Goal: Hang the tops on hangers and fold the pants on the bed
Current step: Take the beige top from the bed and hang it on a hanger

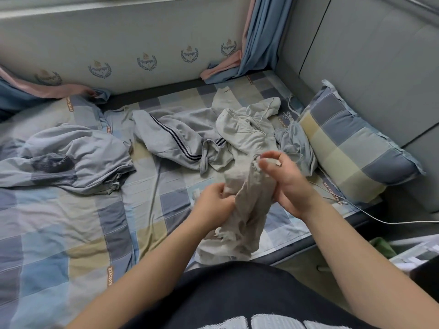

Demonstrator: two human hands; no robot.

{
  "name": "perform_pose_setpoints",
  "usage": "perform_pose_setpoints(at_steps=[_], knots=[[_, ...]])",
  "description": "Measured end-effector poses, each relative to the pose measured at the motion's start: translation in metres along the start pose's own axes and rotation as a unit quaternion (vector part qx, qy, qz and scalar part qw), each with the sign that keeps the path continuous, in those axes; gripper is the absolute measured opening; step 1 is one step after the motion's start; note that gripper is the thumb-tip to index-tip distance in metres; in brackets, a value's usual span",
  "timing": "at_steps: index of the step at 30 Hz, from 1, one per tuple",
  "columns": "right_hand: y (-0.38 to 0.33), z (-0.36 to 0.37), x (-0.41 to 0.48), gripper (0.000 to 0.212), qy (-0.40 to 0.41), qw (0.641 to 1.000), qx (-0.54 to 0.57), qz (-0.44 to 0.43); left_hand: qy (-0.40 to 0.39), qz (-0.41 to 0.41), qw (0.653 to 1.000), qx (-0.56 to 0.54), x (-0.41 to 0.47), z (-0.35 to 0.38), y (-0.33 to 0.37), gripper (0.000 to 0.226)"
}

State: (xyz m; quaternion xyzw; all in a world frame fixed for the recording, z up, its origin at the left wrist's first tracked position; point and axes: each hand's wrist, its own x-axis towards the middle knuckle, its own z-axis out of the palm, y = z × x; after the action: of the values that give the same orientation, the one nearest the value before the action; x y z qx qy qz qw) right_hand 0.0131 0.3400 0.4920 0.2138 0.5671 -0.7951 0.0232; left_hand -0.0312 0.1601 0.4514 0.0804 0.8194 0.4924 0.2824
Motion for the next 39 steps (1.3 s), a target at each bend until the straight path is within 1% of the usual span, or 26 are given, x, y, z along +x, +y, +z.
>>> perform_pose_setpoints(at_steps=[1,2,3,4,5,6,8,9,11,12,14,15,17,19,22,24,25,27,29,31,33,34,35,36,38,39], knots=[[0.004,-0.004,0.002,0.063,0.031,0.993,-0.112,-0.012,0.045,-0.013,0.999,-0.007,0.004,-0.003,-0.005,0.015],[0.008,-0.008,0.005,0.071,0.07,0.969,-0.237,-0.026,0.098,-0.024,0.995,-0.003,0.009,-0.008,-0.012,0.013],[0.013,-0.013,0.008,0.069,0.11,0.93,-0.348,-0.044,0.149,-0.036,0.988,0.003,0.013,-0.015,-0.018,0.013],[0.02,-0.02,0.011,0.058,0.146,0.89,-0.427,-0.063,0.191,-0.049,0.98,-0.002,0.018,-0.022,-0.027,0.012],[0.026,-0.027,0.013,0.045,0.17,0.863,-0.47,-0.072,0.219,-0.063,0.974,-0.016,0.021,-0.031,-0.036,0.007],[0.032,-0.033,0.015,0.033,0.191,0.848,-0.489,-0.072,0.237,-0.078,0.968,-0.027,0.024,-0.04,-0.046,0.005],[0.046,-0.05,0.019,0.014,0.226,0.837,-0.494,-0.059,0.257,-0.1,0.961,-0.018,0.031,-0.055,-0.074,0.017],[0.052,-0.058,0.021,0.01,0.242,0.836,-0.489,-0.05,0.257,-0.118,0.959,-0.01,0.032,-0.061,-0.088,0.023],[0.063,-0.07,0.022,0.015,0.273,0.847,-0.455,-0.009,0.238,-0.176,0.955,-0.023,0.033,-0.065,-0.112,0.026],[0.067,-0.074,0.023,0.019,0.289,0.871,-0.396,0.025,0.22,-0.205,0.953,-0.034,0.031,-0.064,-0.12,0.025],[0.075,-0.074,0.023,0.027,0.288,0.932,-0.201,0.095,0.193,-0.248,0.946,-0.076,0.026,-0.058,-0.128,0.023],[0.079,-0.074,0.023,0.028,0.275,0.946,-0.116,0.126,0.188,-0.264,0.938,-0.122,0.024,-0.054,-0.128,0.024],[0.084,-0.075,0.024,0.026,0.256,0.953,-0.024,0.161,0.162,-0.297,0.898,-0.283,0.021,-0.047,-0.128,0.031],[0.086,-0.076,0.021,0.034,0.23,0.954,0.047,0.185,0.122,-0.309,0.848,-0.413,0.016,-0.044,-0.123,0.039],[0.087,-0.078,0.01,0.036,0.164,0.951,0.129,0.228,0.069,-0.313,0.811,-0.49,0.013,-0.047,-0.126,0.04],[0.088,-0.083,0.003,0.039,0.131,0.957,0.124,0.228,0.021,-0.308,0.807,-0.504,0.011,-0.051,-0.133,0.037],[0.091,-0.086,0.0,0.044,0.12,0.96,0.113,0.228,-0.012,-0.305,0.82,-0.484,0.009,-0.053,-0.137,0.035],[0.101,-0.092,-0.008,0.047,0.116,0.963,0.042,0.241,-0.09,-0.3,0.874,-0.371,0.003,-0.056,-0.144,0.038],[0.121,-0.099,-0.017,0.044,0.147,0.943,-0.149,0.259,-0.112,-0.281,0.932,-0.201,-0.001,-0.052,-0.154,0.047],[0.142,-0.1,-0.027,0.039,0.186,0.878,-0.348,0.27,-0.047,-0.262,0.964,-0.004,-0.003,-0.041,-0.164,0.029],[0.166,-0.097,-0.04,0.025,0.218,0.817,-0.449,0.288,-0.001,-0.225,0.961,0.164,-0.006,-0.033,-0.172,0.012],[0.179,-0.094,-0.047,0.023,0.234,0.807,-0.453,0.297,0.007,-0.206,0.952,0.227,-0.009,-0.032,-0.177,0.013],[0.192,-0.09,-0.054,0.023,0.252,0.811,-0.431,0.304,0.01,-0.192,0.945,0.266,-0.011,-0.033,-0.182,0.014],[0.204,-0.084,-0.062,0.024,0.277,0.828,-0.378,0.307,0.013,-0.179,0.941,0.287,-0.014,-0.038,-0.187,0.016],[0.222,-0.068,-0.077,0.028,0.328,0.871,-0.202,0.305,0.025,-0.145,0.94,0.306,-0.018,-0.052,-0.192,0.017],[0.227,-0.058,-0.084,0.029,0.349,0.884,-0.11,0.292,0.034,-0.126,0.943,0.306,-0.02,-0.06,-0.192,0.017]])
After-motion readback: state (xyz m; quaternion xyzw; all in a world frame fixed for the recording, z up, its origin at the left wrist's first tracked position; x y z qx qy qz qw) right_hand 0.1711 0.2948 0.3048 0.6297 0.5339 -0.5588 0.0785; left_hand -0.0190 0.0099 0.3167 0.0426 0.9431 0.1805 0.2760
